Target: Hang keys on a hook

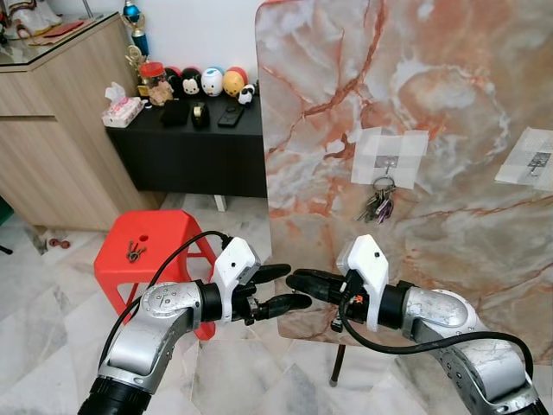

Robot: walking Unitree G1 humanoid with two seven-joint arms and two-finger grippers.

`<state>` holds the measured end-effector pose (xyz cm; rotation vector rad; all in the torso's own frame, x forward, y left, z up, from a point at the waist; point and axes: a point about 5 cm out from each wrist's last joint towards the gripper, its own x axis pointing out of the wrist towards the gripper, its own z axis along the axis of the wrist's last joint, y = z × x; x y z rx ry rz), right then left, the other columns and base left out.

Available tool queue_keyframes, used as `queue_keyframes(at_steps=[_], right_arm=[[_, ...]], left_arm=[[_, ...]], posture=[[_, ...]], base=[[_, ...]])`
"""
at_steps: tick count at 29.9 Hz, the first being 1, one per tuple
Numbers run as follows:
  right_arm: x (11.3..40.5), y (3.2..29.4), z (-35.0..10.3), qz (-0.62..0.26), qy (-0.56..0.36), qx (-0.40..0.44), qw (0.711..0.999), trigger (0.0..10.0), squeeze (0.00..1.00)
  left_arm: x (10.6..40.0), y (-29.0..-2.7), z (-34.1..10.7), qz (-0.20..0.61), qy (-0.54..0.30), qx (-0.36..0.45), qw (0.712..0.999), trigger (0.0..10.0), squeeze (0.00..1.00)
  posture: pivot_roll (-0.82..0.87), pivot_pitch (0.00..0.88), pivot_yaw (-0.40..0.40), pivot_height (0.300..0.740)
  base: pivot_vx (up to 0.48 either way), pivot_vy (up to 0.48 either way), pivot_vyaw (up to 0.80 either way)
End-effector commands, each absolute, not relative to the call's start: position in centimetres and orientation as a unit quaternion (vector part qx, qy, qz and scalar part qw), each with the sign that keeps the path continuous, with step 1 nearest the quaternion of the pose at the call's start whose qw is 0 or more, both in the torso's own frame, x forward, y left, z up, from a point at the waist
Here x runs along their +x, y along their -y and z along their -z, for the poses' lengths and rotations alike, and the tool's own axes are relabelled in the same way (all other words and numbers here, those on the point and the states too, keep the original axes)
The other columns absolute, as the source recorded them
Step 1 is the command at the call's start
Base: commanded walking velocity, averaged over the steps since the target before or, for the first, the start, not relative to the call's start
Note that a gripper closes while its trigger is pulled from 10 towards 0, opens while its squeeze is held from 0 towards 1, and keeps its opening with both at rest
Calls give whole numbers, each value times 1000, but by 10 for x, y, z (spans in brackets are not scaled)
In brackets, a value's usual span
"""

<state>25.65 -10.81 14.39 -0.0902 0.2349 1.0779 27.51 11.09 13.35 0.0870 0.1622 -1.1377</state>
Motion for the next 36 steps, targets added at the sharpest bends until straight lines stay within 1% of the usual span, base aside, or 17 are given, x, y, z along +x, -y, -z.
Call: queue_keyframes(at_steps=[1, 2, 12, 21, 36], right_arm=[[255, 103, -151, -521, -99, -51, 846, 10000, 0], [255, 103, -151, -521, -99, -55, 846, 10000, 0], [259, 107, -151, -508, -99, -59, 854, 10000, 0], [264, 110, -151, -495, -99, -59, 861, 10000, 0], [264, 110, -150, -491, -100, -53, 864, 10000, 0]], left_arm=[[277, -112, -138, 533, -74, 43, 842, 7686, 0], [277, -112, -137, 534, -76, 37, 841, 0, 0], [273, -113, -136, 544, -87, 45, 833, 0, 0], [273, -115, -136, 544, -90, 45, 833, 0, 0], [275, -116, -137, 538, -82, 34, 838, 0, 0]], posture=[[-13, 41, 35, 740], [-13, 44, 35, 740], [-9, 49, 37, 740], [-5, 52, 39, 740], [-4, 51, 41, 740]], base=[[0, 0, 0], [0, 0, 0], [0, 0, 0], [0, 0, 0], [0, 0, 0]])
